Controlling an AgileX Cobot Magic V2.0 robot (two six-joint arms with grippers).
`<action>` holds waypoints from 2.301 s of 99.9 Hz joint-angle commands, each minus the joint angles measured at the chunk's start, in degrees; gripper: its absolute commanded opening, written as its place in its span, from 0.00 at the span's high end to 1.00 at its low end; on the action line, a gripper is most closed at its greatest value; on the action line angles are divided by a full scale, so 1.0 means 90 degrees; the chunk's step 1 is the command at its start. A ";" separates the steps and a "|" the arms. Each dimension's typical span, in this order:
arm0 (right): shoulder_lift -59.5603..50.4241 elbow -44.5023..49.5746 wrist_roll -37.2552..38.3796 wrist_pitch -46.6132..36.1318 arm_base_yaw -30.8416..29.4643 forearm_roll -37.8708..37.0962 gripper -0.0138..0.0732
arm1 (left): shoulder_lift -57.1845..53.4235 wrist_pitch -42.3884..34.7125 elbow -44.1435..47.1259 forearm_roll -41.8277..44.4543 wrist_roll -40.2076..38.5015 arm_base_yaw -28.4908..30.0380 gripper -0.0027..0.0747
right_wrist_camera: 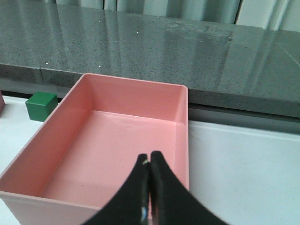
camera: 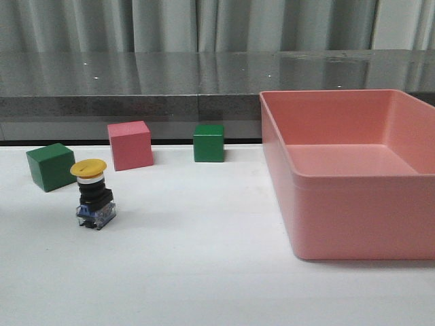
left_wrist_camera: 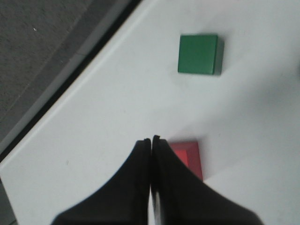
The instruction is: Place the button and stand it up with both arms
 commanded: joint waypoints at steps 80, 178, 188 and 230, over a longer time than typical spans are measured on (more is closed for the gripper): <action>0.0043 -0.0164 -0.0003 -0.0523 -0.0023 0.0046 0.91 | -0.7607 -0.5190 0.6897 -0.3059 -0.0141 0.0162 0.99; 0.0043 -0.0164 -0.0003 -0.0515 -0.0023 0.0046 0.91 | -0.9143 -0.5413 0.8502 -0.2812 -0.0498 0.0194 0.99; 0.0043 -0.0164 -0.0003 -0.0515 -0.0023 0.0046 0.91 | -0.9212 -0.5646 0.8746 -0.2062 -0.1575 0.0384 0.99; 0.0043 -0.0164 -0.0003 -0.0514 -0.0023 0.0046 0.91 | -0.9586 -0.7089 0.9746 -0.1515 -0.2333 0.1264 0.99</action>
